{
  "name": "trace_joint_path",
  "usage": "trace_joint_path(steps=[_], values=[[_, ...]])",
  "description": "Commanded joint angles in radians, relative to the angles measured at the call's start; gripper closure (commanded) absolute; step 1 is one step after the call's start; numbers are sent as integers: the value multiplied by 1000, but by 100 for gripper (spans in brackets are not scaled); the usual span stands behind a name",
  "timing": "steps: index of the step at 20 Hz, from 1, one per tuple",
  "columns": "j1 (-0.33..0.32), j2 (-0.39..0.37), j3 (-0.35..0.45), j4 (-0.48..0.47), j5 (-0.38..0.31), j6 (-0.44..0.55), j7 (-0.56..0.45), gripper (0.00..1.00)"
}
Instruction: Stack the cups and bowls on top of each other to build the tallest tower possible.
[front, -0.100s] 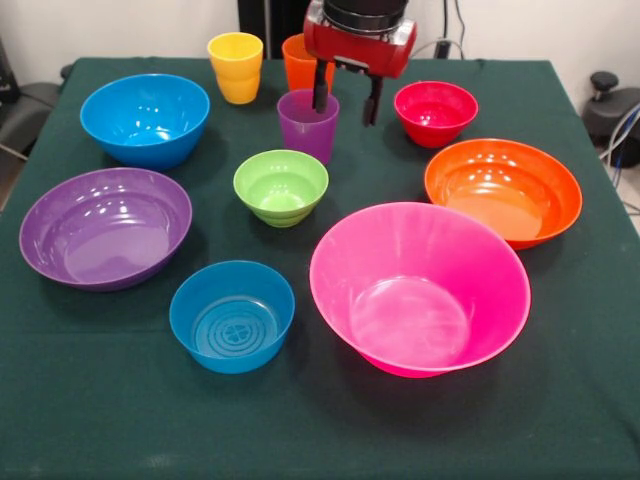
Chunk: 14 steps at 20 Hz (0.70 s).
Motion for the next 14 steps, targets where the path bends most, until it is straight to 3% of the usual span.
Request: trace_joint_path(steps=[1,2,10,14], values=[[45,68,-63,-48,28,-55,247,0],[58,72,-83,-54,36,-51,272,0],[-7,78,-10,-42,38,-94,73,0],[7,77,-13,-64,36,-79,70,0]])
